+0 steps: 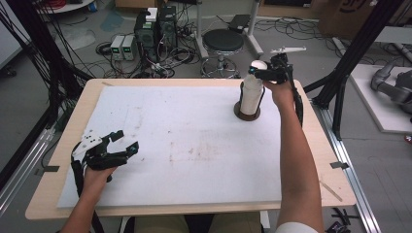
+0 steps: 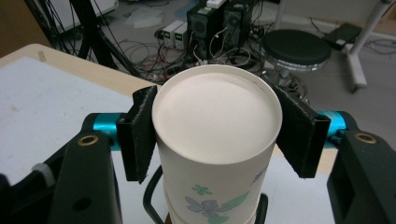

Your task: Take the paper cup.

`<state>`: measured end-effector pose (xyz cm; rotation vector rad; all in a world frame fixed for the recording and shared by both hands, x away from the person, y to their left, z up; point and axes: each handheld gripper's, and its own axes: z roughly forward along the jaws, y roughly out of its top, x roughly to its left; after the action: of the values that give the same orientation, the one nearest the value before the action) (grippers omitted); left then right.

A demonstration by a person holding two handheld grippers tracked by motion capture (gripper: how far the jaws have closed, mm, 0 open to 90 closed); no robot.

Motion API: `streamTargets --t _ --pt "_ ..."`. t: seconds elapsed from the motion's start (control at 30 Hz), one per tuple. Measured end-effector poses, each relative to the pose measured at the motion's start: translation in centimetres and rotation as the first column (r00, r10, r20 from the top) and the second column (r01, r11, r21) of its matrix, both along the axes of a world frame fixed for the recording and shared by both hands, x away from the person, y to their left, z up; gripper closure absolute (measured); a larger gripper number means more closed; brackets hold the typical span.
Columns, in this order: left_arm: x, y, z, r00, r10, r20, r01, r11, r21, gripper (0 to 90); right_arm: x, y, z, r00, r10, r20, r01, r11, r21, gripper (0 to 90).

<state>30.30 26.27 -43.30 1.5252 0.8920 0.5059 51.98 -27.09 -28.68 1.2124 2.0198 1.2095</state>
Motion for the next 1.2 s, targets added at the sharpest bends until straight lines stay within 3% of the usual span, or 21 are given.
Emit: streamTargets --t 0.13,0.2,0.3,0.47,0.57,0.63,0.73,0.77,0.83,0.9,0.93,1.0,1.03,1.2 --pt "0.0 0.0 0.0 1.0000 -0.002 0.002 0.002 1.0000 -0.001 16.2 -0.4 0.2 1.6 0.9991 0.014 0.040 -0.013 1.000 -0.009 36.5" --pt "0.0 0.0 0.0 1.0000 -0.002 0.000 0.002 1.0000 -0.004 16.2 -0.7 0.2 2.0 0.9991 0.013 0.040 -0.012 1.000 -0.011 36.6" --pt "0.0 0.0 0.0 1.0000 -0.007 0.001 0.007 1.0000 -0.004 16.2 -1.8 0.0 3.7 0.9966 0.020 0.080 -0.019 1.000 -0.017 36.6" --pt "-0.1 0.0 0.0 1.0000 -0.008 0.002 0.008 0.9999 -0.006 16.2 -3.4 -0.5 5.3 0.9935 0.034 0.108 -0.033 0.999 -0.015 36.8" --pt "-0.1 0.0 0.0 1.0000 -0.009 0.002 0.009 0.9999 -0.010 16.2 -5.6 -1.3 6.7 0.9896 0.047 0.136 -0.046 0.999 -0.013 36.8" --pt "-0.1 0.0 0.0 0.9999 -0.010 0.003 0.010 0.9999 -0.013 16.2 -6.2 -1.5 7.0 0.9882 0.053 0.144 -0.051 0.999 -0.020 36.9" --pt "-0.2 0.0 0.1 0.9999 -0.011 0.004 0.011 0.9997 -0.022 16.2 -9.1 -2.5 7.5 0.9836 0.081 0.162 -0.081 0.997 -0.006 37.0" --pt "-0.2 0.0 0.1 0.9999 -0.013 0.004 0.013 0.9997 -0.021 16.2 -9.1 -2.5 7.5 0.9836 0.081 0.162 -0.081 0.997 -0.006 37.0" --pt "-0.3 0.0 0.1 0.9999 -0.015 0.003 0.015 0.9993 -0.035 16.1 -11.4 -3.1 7.0 0.9808 0.118 0.156 -0.117 0.993 -0.013 37.0" --pt "-0.4 -0.1 0.2 0.9998 -0.019 0.008 0.019 0.9987 -0.047 16.2 -12.1 -3.2 6.7 0.9795 0.131 0.153 -0.130 0.991 -0.015 37.0" --pt "-0.5 -0.1 0.2 0.9997 -0.021 0.009 0.021 0.9986 -0.048 15.7 -13.7 -3.5 5.8 0.9781 0.157 0.137 -0.156 0.988 -0.014 37.0" --pt "-0.5 -0.3 0.3 0.9996 -0.022 0.019 0.023 0.9988 -0.044 15.5 -14.1 -3.5 5.5 0.9761 0.169 0.137 -0.168 0.986 -0.014 37.0" --pt "-0.6 -0.4 0.3 0.9994 -0.026 0.021 0.027 0.9988 -0.042 14.6 -15.3 -3.6 4.5 0.9709 0.199 0.134 -0.199 0.980 -0.010 37.0" --pt "-0.6 -0.9 0.3 0.9987 -0.039 0.033 0.040 0.9982 -0.044 14.5 -16.9 -3.7 2.2 0.9642 0.239 0.114 -0.241 0.971 0.000 37.0"
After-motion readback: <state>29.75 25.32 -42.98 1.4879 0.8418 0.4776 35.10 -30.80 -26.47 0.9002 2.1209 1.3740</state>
